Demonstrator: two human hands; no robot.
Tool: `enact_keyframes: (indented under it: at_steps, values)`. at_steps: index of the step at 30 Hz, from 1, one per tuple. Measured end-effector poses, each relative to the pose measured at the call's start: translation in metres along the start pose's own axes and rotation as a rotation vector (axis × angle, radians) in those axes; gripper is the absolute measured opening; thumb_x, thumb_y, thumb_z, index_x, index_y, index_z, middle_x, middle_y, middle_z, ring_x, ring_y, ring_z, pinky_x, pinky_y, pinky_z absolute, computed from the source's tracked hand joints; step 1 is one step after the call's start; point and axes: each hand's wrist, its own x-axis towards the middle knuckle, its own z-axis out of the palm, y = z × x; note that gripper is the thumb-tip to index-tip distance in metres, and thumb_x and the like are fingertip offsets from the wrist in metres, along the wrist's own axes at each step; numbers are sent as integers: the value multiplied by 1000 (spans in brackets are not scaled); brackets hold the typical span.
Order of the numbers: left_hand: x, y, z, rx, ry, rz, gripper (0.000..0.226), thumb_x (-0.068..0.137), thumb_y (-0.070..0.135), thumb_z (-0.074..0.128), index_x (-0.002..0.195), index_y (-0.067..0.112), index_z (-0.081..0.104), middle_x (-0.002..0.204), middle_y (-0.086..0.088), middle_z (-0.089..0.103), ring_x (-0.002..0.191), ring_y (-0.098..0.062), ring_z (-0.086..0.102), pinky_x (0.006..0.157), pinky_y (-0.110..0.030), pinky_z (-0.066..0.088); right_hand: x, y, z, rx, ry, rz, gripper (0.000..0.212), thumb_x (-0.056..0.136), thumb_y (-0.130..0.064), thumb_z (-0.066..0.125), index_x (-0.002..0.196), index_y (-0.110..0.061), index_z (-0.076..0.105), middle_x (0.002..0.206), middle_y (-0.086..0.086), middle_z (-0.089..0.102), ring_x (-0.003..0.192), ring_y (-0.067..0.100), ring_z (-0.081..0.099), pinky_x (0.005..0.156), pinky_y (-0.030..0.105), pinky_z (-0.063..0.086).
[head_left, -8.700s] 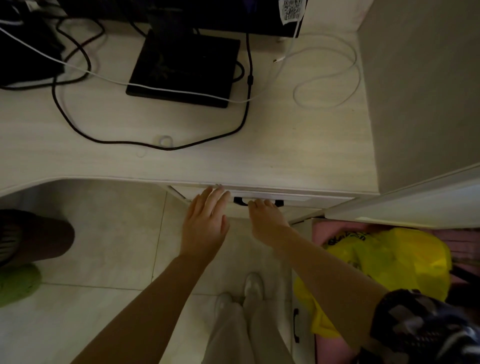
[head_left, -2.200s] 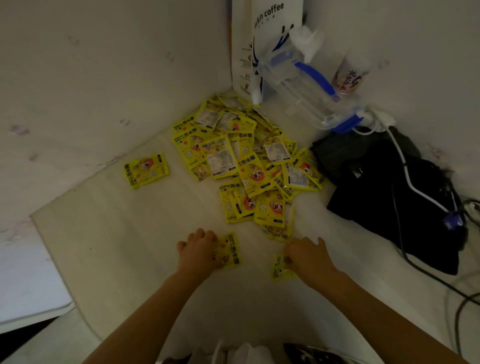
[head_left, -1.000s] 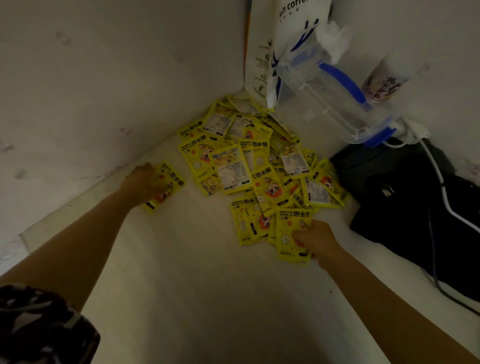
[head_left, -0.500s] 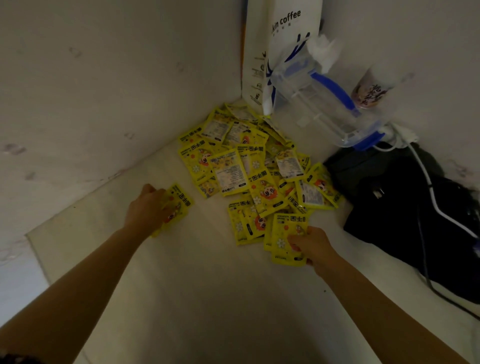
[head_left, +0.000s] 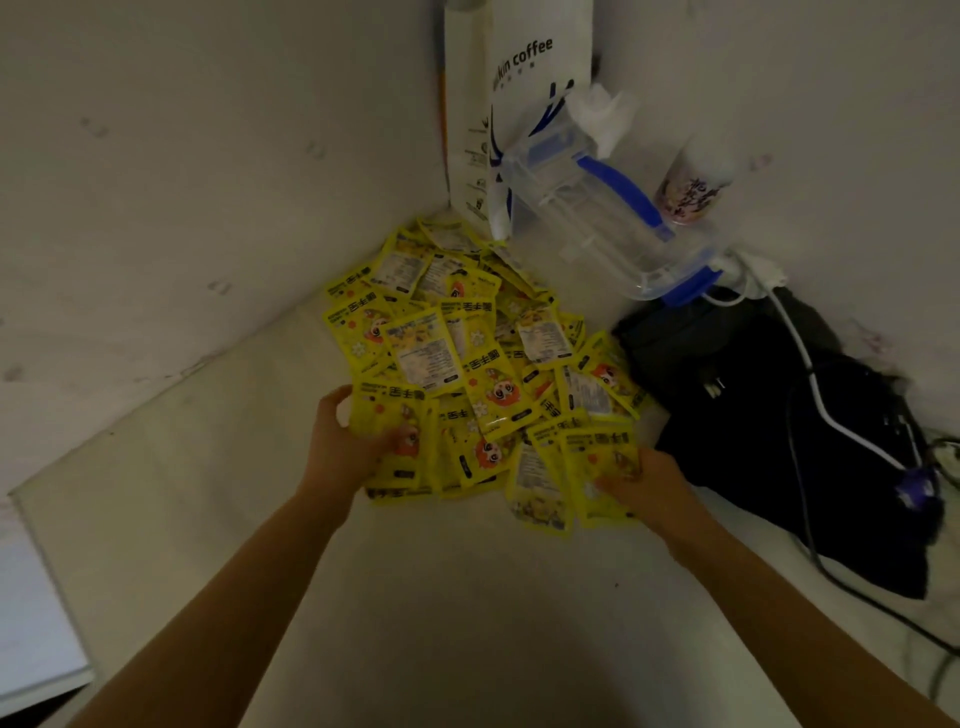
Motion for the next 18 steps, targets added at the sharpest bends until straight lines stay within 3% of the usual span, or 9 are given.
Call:
enact_keyframes:
  at_steps: [3,6,11,18]
  values:
    - [4,7,30,-98,-54,-92,46,65,12,85,107,9,65,92,-11,73,79,-28,71,76,-47,59,21,-22,-15,-123,67,-163,40,86,-3,65,124,-1,56,111,5,58,109,19,54,88,27,42]
    - [7,15,58,-139,-81,-129,24,66,11,84,84,14,70,88,-12,74,88,-35,70,80,-55,56,49,-42,-24,-236,46,-259,36,86,-7,66,121,-3,60,116,14,64,111,27,59,87,28,43]
    - [19,19,89,-156,-75,-182,15,71,8,81,75,15,68,86,-14,72,81,-32,71,77,-54,57,87,-55,-28,-343,-11,-228,28,89,-16,63,112,-1,63,110,17,66,107,29,62,80,25,43]
    - [26,13,107,-47,-35,-213,12,72,12,81,71,15,69,86,-15,73,84,-35,70,79,-56,56,94,-53,-19,-447,-19,-230,36,93,-26,57,118,0,54,115,18,63,103,30,61,74,25,42]
